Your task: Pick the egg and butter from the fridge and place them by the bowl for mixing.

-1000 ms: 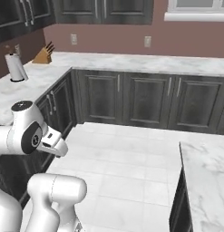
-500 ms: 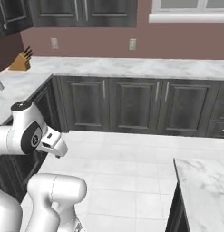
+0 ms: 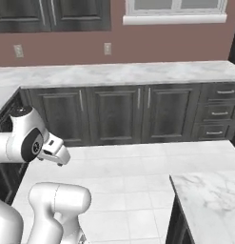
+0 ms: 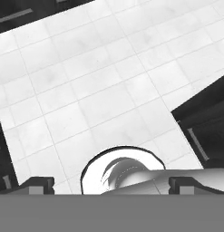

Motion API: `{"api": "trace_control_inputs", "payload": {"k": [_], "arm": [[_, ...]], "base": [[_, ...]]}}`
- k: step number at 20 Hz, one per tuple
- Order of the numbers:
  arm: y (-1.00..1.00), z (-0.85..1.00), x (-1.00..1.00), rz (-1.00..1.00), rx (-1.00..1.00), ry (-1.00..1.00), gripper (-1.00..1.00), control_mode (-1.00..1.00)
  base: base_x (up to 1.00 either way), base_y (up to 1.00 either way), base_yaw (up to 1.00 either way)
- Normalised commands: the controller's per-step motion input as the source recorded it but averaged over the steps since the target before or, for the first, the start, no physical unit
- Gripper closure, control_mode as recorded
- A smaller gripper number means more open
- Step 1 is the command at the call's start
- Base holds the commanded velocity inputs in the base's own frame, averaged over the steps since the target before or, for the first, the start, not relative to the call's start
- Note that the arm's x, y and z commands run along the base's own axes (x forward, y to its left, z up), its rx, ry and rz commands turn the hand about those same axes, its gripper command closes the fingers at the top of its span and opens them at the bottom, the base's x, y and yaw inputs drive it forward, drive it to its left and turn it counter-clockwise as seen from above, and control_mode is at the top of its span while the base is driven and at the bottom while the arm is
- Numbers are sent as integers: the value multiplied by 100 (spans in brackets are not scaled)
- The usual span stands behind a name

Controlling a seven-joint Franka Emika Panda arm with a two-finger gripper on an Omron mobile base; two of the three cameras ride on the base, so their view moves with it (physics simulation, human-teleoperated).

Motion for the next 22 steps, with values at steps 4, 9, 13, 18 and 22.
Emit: {"api": "trace_control_inputs", "payload": {"k": [4,9,13,18,22], "arm": [[0,0,0,0,0,0,-100,100],[0,0,0,0,0,0,-100,100],[0,0,0,0,0,0,-100,100],[0,0,0,0,0,0,-100,100],[0,0,0,0,0,0,-100,100]], "base": [[48,0,-44],[46,0,-46],[49,0,-43],[53,0,-34],[58,0,-31]]}}
